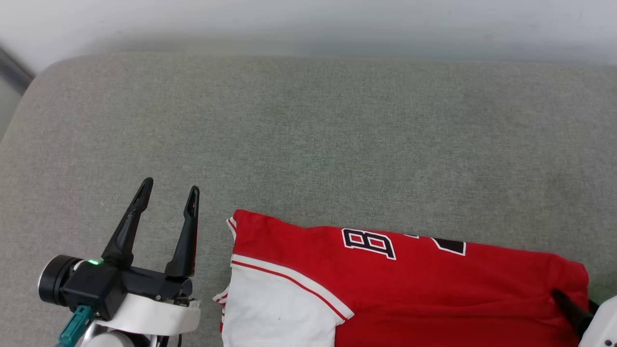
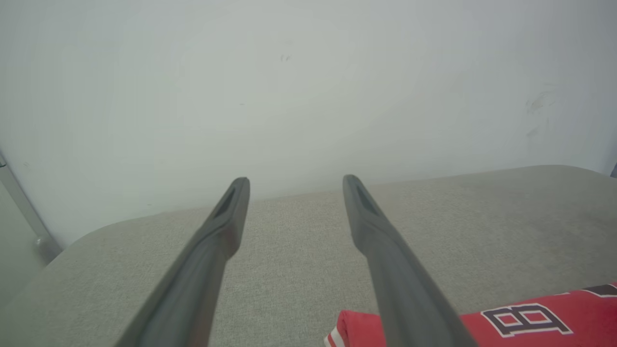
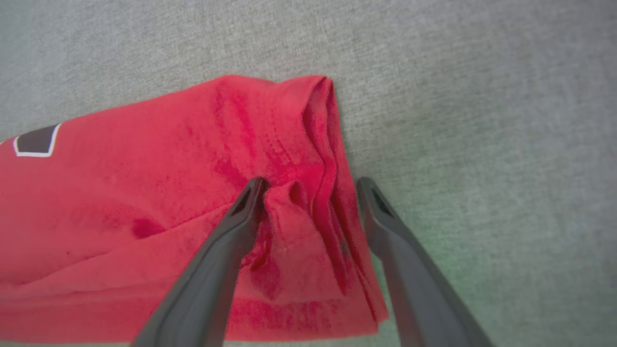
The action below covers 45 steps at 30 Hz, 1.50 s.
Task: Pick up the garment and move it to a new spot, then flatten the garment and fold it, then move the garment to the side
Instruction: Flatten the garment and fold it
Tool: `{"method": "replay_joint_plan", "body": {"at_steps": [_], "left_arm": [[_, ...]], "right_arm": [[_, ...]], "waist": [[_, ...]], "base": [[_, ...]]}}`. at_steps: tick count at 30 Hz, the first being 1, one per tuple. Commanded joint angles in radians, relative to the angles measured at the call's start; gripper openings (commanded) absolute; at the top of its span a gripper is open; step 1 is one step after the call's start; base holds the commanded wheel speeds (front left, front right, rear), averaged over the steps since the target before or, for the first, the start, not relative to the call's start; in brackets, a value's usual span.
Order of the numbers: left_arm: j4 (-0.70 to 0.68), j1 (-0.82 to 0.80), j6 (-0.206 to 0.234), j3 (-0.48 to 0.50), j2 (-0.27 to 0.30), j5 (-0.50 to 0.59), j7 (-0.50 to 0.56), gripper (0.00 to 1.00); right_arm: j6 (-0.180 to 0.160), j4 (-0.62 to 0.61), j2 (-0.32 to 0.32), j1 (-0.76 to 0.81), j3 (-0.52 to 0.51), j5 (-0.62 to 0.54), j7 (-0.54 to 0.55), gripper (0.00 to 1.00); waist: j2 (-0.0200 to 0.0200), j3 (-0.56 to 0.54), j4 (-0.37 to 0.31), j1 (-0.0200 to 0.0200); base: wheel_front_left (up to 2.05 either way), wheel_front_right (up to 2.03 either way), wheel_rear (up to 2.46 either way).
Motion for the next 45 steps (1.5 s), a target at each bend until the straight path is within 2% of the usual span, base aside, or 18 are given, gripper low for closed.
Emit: {"method": "replay_joint_plan", "body": {"at_steps": [1,6,10,11,12,13,20,24,34,38,45], "left_arm": [[0.002,0.014,-0.012,0.014,-0.013,0.007,-0.004,1.0],[0.023,0.007,-0.083,0.078,-0.072,0.057,-0.003,1.0],[0.036,0.003,-0.121,0.114,-0.107,0.09,-0.003,1.0],[0.04,0.003,-0.128,0.12,-0.115,0.097,-0.003,1.0],[0.043,0.004,-0.134,0.124,-0.12,0.103,-0.003,1.0],[0.046,0.005,-0.138,0.13,-0.124,0.108,-0.003,1.0],[0.056,0.031,-0.161,0.172,-0.154,0.117,-0.003,1.0],[0.061,0.04,-0.166,0.177,-0.159,0.128,-0.003,1.0],[0.066,0.05,-0.168,0.171,-0.159,0.13,-0.003,1.0],[0.068,0.057,-0.169,0.165,-0.154,0.126,-0.003,1.0],[0.074,0.07,-0.169,0.15,-0.16,0.127,-0.003,1.0]], "right_arm": [[0.0,0.021,0.01,-0.012,0.003,0.0,-0.003,1.0],[0.0,0.097,0.024,-0.018,0.044,0.004,0.008,1.0],[0.002,0.118,0.047,0.009,0.103,0.045,0.056,1.0],[0.004,0.117,0.048,0.017,0.113,0.05,0.064,0.56],[0.005,0.116,0.048,0.023,0.117,0.054,0.066,0.22],[0.005,0.113,0.045,0.028,0.122,0.058,0.066,0.0],[0.001,0.072,-0.017,0.012,0.107,0.065,0.002,0.0],[-0.001,0.055,-0.07,0.009,0.075,0.026,-0.022,0.0],[-0.001,0.091,-0.175,-0.027,-0.065,0.008,-0.017,0.0],[-0.001,0.072,-0.181,-0.029,-0.055,0.013,0.001,0.0],[0.0,-0.022,-0.142,0.008,0.01,0.033,0.058,0.0]], "waist": [[0.0,0.007,0.003,0.0],[0.0,0.02,0.009,0.0],[0.0,0.019,0.011,0.0],[0.0,0.017,0.011,0.0],[0.0,0.015,0.01,0.0],[0.0,0.012,0.009,0.0],[0.0,-0.012,-0.007,0.0],[0.0,-0.026,-0.013,0.0],[0.0,-0.045,-0.027,0.0],[0.0,-0.056,-0.034,0.0],[0.0,-0.089,-0.04,0.0]], "base": [[0.0,0.0,0.0],[0.0,0.0,0.0],[0.0,0.0,0.0],[0.0,0.0,0.0],[0.0,0.0,0.0],[0.0,0.0,0.0],[0.0,0.0,0.0],[0.0,0.0,0.0],[0.0,0.0,0.0],[0.0,0.0,0.0],[0.0,0.0,0.0]]}}
